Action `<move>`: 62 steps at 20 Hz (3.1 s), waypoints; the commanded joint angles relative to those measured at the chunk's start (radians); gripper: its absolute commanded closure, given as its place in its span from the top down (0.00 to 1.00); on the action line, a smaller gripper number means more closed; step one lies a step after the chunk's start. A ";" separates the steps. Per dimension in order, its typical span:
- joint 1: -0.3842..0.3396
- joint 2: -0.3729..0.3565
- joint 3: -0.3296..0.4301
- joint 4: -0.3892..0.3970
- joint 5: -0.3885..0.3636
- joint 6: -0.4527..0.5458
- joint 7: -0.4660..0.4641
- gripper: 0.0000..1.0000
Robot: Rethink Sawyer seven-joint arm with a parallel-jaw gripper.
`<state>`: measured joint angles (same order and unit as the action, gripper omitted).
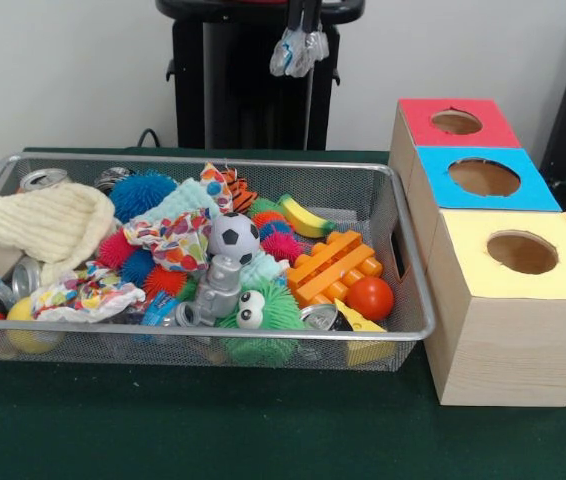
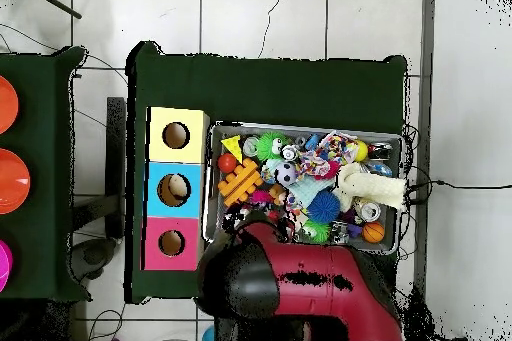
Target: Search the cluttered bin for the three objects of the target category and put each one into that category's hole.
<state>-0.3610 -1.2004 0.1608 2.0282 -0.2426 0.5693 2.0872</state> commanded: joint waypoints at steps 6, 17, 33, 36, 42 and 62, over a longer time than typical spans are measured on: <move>0.040 0.000 0.062 0.018 0.016 0.094 -0.035 0.00; 0.093 0.032 0.030 0.012 0.005 0.049 0.036 0.00; 0.286 0.146 -0.087 -0.053 -0.013 -0.023 0.221 0.00; 0.313 0.164 -0.112 -0.061 -0.006 -0.043 0.229 0.00; 0.335 0.187 -0.142 -0.059 0.012 -0.081 0.217 0.00; 0.532 0.294 -0.287 -0.168 0.069 -0.060 0.311 0.00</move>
<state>0.1216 -0.9858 -0.0803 1.9583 -0.2207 0.5163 2.0891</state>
